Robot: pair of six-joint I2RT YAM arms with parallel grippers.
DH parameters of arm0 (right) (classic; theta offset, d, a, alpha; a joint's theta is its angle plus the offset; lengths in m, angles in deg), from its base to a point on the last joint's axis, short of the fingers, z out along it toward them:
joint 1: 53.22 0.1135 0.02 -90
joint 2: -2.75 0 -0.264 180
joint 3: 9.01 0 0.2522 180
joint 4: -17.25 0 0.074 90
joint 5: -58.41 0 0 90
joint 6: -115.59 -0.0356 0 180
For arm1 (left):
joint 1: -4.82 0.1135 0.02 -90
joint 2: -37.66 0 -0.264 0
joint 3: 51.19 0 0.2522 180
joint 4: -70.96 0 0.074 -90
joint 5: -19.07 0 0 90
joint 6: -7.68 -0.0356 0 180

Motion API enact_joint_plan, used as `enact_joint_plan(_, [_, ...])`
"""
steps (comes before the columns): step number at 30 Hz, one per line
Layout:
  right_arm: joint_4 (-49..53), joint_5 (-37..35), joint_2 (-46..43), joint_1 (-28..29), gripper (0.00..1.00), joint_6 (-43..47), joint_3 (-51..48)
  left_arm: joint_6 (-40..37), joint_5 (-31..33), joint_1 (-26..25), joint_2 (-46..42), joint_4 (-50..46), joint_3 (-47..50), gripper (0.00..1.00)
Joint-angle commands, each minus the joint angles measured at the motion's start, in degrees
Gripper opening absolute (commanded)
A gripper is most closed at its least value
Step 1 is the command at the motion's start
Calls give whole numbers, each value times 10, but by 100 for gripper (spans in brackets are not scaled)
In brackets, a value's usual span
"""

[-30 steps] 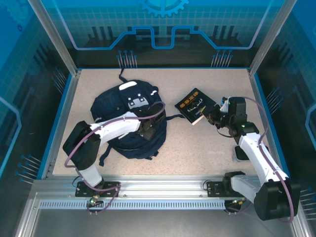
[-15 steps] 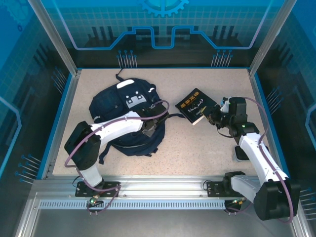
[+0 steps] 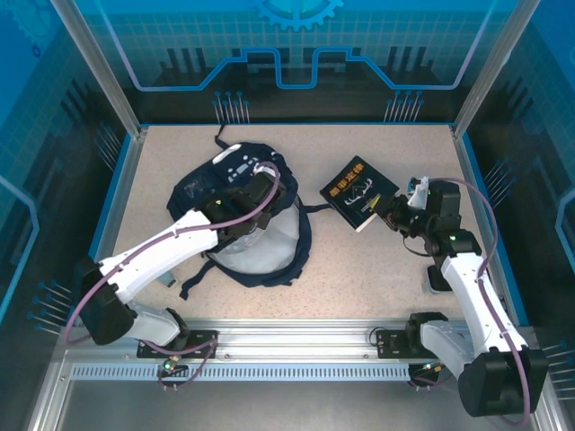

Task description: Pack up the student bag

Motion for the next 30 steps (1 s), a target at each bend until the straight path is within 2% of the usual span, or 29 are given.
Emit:
enact_joint_plan(1, [-37, 103, -18, -1, 4, 39, -4, -15, 19, -6, -32, 112, -22, 0])
enact_joint_plan(11, [-67, 151, -16, 63, 4, 26, -36, 0, 13, -6, -1, 148, -62, 0])
enact_joint_plan(22, [-179, 105, 79, 196, 5, -36, -33, 9, -15, -6, 15, 123, -93, 0])
enact_joint_plan(30, [-294, 50, 198, 257, 5, -99, 9, 18, -34, -6, 26, 100, -107, 0])
